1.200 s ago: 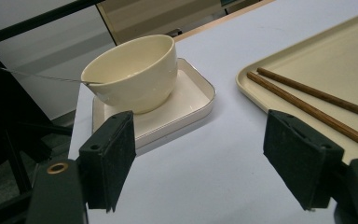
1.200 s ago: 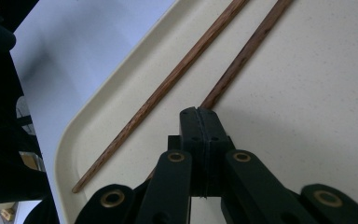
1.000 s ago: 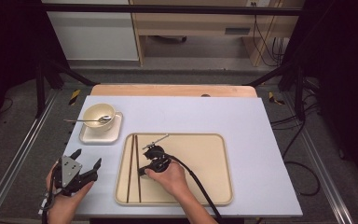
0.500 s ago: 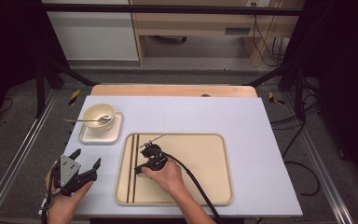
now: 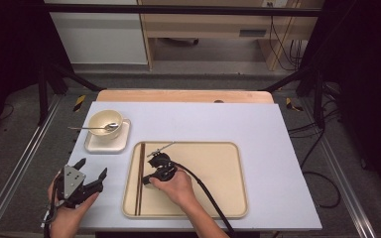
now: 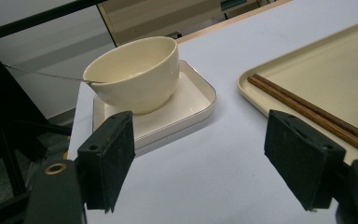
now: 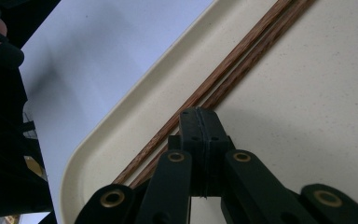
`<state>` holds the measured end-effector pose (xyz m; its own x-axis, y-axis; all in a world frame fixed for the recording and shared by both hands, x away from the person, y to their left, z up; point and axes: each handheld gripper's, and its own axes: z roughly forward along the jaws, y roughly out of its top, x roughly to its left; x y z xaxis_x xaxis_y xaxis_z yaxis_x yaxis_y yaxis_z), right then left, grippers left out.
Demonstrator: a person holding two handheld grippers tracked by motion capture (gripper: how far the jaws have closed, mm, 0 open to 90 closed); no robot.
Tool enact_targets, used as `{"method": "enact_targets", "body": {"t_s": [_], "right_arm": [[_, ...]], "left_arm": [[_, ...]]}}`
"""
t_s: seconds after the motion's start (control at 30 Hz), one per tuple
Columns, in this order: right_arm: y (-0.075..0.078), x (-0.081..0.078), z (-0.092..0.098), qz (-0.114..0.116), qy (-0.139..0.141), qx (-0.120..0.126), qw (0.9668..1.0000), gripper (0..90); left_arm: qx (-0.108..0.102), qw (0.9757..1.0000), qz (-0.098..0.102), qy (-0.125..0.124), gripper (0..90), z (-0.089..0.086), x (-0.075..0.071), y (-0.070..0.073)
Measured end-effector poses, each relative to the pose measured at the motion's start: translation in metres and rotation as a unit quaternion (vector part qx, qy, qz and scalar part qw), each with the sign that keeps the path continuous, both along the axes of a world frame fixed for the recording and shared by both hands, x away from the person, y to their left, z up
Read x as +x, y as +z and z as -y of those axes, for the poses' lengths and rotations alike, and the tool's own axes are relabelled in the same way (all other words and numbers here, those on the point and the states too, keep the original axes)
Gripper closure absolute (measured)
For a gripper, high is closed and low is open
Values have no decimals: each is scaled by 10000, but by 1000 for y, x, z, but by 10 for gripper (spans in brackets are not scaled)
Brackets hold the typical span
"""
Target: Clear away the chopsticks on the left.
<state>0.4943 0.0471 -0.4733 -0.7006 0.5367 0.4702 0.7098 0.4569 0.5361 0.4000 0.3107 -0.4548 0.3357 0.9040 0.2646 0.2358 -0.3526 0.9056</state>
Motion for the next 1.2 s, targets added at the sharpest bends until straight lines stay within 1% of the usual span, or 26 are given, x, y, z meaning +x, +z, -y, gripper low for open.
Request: {"method": "enact_targets", "body": {"t_s": [0.07,0.3,0.37,0.47,0.57,0.6,0.63,0.7,0.83,0.9,0.97,1.0,1.03,1.07,1.1,1.13,1.17,1.2], "right_arm": [[2,0,1,1,-9,-6,10000,900],[7,-3,7,197,-5,41,9998,900],[9,-3,11,322,11,23,9995,900],[12,-3,19,445,-25,44,9990,900],[12,-3,28,450,-82,174,9988,900],[12,-3,32,386,-151,238,9989,900],[12,-3,35,390,-182,309,9986,900],[13,-3,42,371,-238,325,9985,900],[16,-4,54,439,-310,420,9977,900],[17,-5,62,498,-366,460,9970,816],[19,-5,71,673,-437,459,9957,733],[19,-5,71,673,-437,459,9957,733],[20,-6,79,821,-504,443,9944,633],[20,-6,83,859,-552,434,9938,594],[21,-7,88,938,-569,419,9931,555],[21,-8,92,1030,-584,407,9921,521],[23,-9,96,1131,-635,384,9908,454],[24,-10,101,1174,-669,341,9902,392]], "left_arm": [[-5,10000,11,2,243,0,0,0],[1,10000,4,0,243,-1,0,0],[3,10000,-2,-12,243,0,0,0],[8,10000,0,-18,243,0,0,0],[-26,10000,-18,-33,243,0,0,0],[-30,10000,-21,-34,242,0,0,0],[-32,10000,-24,-37,242,0,0,-1],[-53,10000,-35,-48,242,0,0,-1],[-52,10000,-36,-61,241,0,0,-1],[-63,10000,-35,-65,240,0,1,-1],[-85,9999,-43,-75,238,0,1,-2],[-85,9999,-43,-75,236,0,1,-2],[-88,9999,-45,-83,233,0,1,-2],[-107,9999,-47,-86,230,0,2,-2],[-178,9998,-63,-96,227,-1,2,-2],[-195,9997,-62,-97,224,-2,3,-2],[-201,9997,-61,-101,222,-3,3,-2],[-228,9997,-61,-100,219,-4,3,-2]]}}
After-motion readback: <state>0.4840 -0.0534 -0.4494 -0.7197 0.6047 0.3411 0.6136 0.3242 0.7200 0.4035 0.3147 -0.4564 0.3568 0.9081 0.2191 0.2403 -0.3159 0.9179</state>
